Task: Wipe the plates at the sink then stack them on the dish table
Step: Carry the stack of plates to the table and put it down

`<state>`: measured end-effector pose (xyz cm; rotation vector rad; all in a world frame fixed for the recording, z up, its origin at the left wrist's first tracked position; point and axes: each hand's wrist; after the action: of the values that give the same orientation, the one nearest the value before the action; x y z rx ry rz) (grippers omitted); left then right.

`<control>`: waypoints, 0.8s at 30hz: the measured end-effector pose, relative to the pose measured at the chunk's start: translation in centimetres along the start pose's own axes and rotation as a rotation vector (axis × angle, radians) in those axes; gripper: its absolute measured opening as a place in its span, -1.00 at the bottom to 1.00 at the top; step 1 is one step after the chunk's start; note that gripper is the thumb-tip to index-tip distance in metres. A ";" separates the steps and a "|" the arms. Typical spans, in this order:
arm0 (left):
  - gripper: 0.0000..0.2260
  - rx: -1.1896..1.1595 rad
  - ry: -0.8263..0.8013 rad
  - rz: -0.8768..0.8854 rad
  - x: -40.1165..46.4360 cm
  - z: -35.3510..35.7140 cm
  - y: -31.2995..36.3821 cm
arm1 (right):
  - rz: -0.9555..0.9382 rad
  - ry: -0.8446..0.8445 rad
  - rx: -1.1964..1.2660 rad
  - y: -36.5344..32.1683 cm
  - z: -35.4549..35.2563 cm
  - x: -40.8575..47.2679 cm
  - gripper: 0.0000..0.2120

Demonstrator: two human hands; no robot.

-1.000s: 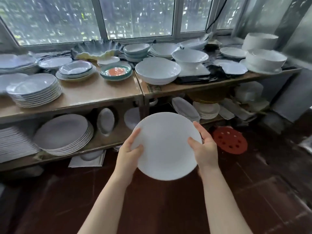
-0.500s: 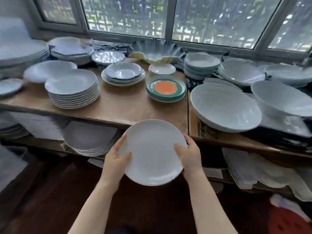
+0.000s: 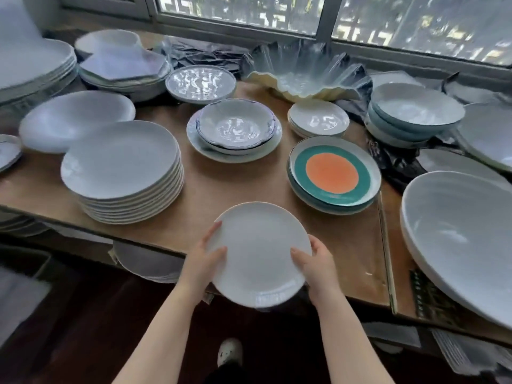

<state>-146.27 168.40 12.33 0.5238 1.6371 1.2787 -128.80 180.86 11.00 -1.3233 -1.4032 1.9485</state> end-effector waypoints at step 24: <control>-0.47 -0.016 0.189 -0.124 10.1 -0.9 0.7 | 0.013 -0.069 -0.458 -2.0 1.7 12.7 -0.82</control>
<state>-151.68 176.14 8.73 0.2935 1.7844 1.2796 -136.66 190.34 7.00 -1.4640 -1.9622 1.7562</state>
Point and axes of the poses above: each hand's wrist, its own x-axis towards the middle knuckle, its own z-axis out of the palm, y = z × x, and after that the axes turned 13 degrees about -y, right-handed
